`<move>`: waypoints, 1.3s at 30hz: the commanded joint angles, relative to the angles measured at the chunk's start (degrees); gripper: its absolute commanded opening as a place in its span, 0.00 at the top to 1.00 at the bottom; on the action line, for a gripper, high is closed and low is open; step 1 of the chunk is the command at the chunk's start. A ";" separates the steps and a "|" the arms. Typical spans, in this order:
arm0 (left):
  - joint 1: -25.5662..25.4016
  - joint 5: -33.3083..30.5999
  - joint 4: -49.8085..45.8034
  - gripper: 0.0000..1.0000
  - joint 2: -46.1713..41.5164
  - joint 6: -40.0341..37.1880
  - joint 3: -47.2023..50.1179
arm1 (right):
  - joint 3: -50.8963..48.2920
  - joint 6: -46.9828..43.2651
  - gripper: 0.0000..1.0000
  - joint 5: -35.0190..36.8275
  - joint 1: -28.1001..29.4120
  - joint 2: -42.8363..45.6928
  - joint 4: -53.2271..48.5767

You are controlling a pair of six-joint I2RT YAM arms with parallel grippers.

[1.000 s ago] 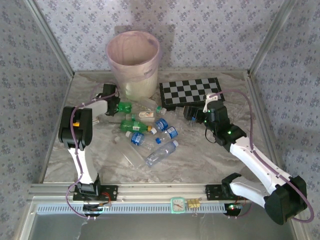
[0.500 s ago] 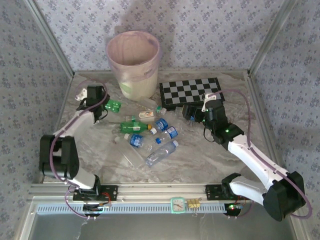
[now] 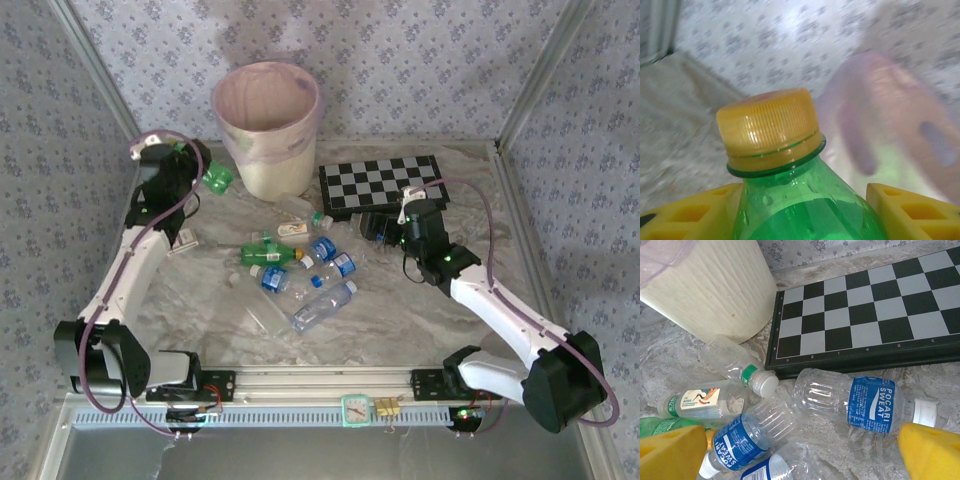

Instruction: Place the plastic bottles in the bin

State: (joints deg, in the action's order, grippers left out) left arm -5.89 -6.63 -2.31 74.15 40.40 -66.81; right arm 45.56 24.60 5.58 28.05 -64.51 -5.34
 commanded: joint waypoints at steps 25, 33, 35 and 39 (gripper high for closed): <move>-6.51 8.09 -14.12 0.52 38.79 -19.66 -59.24 | 0.51 0.54 0.00 3.62 2.19 4.38 -2.74; -10.05 5.83 -22.86 0.52 49.33 -26.15 -70.08 | 0.45 -0.61 0.00 3.60 2.78 4.92 -4.26; -10.69 5.08 -23.23 0.52 50.31 -27.20 -70.23 | 0.41 -0.82 0.00 3.80 2.86 4.92 -4.55; -11.63 4.13 -24.80 0.51 52.50 -29.20 -71.39 | 0.37 -0.78 0.00 4.17 3.13 5.09 -4.92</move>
State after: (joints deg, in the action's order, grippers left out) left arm -17.06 -0.93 -25.50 125.86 14.33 -134.34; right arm 45.56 24.53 8.25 30.70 -60.51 -8.88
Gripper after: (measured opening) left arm 0.609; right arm 0.998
